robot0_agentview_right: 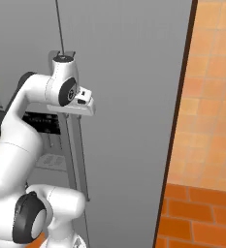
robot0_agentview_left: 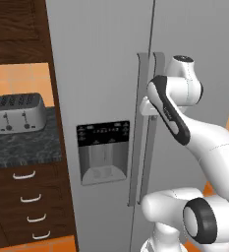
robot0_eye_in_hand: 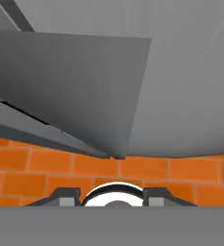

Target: Take the strawberry from the fridge and place it on top of the pancake, located on the dining counter.

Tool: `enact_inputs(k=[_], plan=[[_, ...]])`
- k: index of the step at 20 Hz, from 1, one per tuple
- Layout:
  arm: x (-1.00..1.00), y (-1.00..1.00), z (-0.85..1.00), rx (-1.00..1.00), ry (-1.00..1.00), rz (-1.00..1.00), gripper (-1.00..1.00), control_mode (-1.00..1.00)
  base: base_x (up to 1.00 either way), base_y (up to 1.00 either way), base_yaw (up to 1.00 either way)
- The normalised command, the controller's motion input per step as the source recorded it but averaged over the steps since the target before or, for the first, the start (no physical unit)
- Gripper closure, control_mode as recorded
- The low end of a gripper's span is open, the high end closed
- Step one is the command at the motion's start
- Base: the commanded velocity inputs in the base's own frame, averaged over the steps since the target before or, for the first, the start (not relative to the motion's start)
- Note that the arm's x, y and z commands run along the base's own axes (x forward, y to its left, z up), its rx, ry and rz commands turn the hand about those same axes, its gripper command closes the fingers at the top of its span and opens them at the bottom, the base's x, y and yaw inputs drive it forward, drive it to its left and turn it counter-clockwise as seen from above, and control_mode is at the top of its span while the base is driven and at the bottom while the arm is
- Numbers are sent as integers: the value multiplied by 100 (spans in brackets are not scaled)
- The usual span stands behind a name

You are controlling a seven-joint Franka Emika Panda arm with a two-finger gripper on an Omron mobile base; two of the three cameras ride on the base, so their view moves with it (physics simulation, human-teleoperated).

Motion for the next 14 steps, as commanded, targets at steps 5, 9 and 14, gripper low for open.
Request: enact_inputs(k=[5,9,14], plan=[[0,0,0,0,0,0,-100,100,-48,0,0],[0,0,0,0,0,0,-100,100,-95,12,0],[0,0,0,0,0,0,-100,100,-30,25,0]])
